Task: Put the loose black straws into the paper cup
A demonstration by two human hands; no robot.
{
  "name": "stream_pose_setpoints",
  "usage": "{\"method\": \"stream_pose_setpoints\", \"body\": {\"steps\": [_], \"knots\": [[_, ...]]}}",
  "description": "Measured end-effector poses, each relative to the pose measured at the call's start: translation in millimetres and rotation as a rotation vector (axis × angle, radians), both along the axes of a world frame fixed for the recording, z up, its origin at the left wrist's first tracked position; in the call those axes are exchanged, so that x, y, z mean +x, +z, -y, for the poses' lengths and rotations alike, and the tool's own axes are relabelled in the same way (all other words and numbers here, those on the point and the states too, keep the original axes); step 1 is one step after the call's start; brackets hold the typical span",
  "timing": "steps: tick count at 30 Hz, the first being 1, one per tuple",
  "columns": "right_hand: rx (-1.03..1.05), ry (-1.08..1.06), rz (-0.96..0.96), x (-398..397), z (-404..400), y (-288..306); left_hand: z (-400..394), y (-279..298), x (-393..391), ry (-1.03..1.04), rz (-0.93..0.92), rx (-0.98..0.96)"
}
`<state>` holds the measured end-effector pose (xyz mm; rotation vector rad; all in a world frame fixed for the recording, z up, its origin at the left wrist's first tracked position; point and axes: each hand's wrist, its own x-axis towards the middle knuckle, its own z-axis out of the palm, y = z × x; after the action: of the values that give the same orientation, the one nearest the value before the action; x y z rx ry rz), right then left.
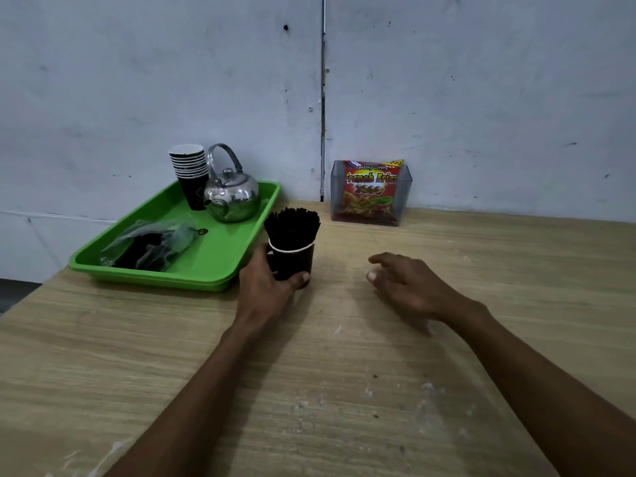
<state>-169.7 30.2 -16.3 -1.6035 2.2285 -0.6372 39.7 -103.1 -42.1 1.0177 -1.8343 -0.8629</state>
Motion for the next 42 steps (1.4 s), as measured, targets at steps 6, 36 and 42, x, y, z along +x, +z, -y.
{"method": "stream_pose_setpoints", "body": {"steps": [6, 36, 42], "knots": [[-0.145, -0.06, -0.142, -5, -5, -31, 21, 9, -41, 0.079, 0.034, 0.042], [-0.292, -0.079, -0.091, -11, -4, -48, 138, 4, -136, 0.181, 0.321, 0.077], [-0.25, -0.089, -0.055, -10, -8, -43, 83, 5, -101, -0.087, 0.316, 0.113]]}}
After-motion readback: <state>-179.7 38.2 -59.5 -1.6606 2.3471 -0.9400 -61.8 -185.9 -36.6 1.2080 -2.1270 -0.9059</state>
